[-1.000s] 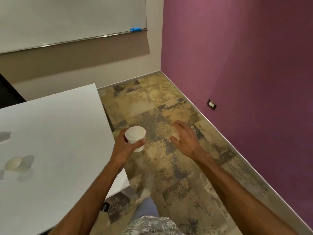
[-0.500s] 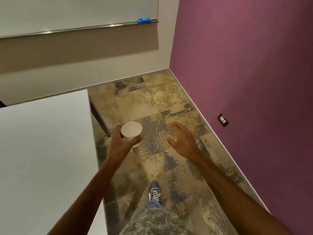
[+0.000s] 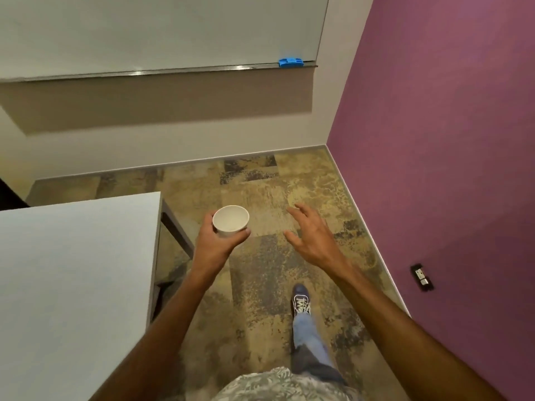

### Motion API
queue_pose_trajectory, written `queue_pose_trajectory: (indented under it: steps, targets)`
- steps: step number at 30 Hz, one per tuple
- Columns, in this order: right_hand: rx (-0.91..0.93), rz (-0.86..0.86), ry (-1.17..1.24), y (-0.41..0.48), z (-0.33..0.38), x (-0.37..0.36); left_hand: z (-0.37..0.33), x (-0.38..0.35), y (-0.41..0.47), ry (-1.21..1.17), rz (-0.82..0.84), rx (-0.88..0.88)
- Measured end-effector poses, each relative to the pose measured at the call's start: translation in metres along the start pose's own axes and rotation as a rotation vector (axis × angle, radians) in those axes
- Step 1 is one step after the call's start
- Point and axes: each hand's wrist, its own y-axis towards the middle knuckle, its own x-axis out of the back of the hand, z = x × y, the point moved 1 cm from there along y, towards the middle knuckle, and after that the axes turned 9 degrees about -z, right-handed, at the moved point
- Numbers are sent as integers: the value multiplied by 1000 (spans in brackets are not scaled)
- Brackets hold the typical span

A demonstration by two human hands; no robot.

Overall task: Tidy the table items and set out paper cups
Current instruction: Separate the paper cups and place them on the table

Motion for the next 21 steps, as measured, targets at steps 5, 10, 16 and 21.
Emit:
queue_pose_trajectory:
  steps: [5, 10, 16, 21]
  targets:
    - [114, 7, 21, 114, -30, -3, -8, -50, 83, -6, -92, 7]
    - [240, 92, 30, 224, -46, -3, -24, -84, 153, -25, -236, 67]
    - [367, 211, 8, 335, -41, -27, -36, -97, 222, 1, -393, 102]
    - [470, 262, 7, 417, -17, -64, -31, -88, 290, -28, -506, 141]
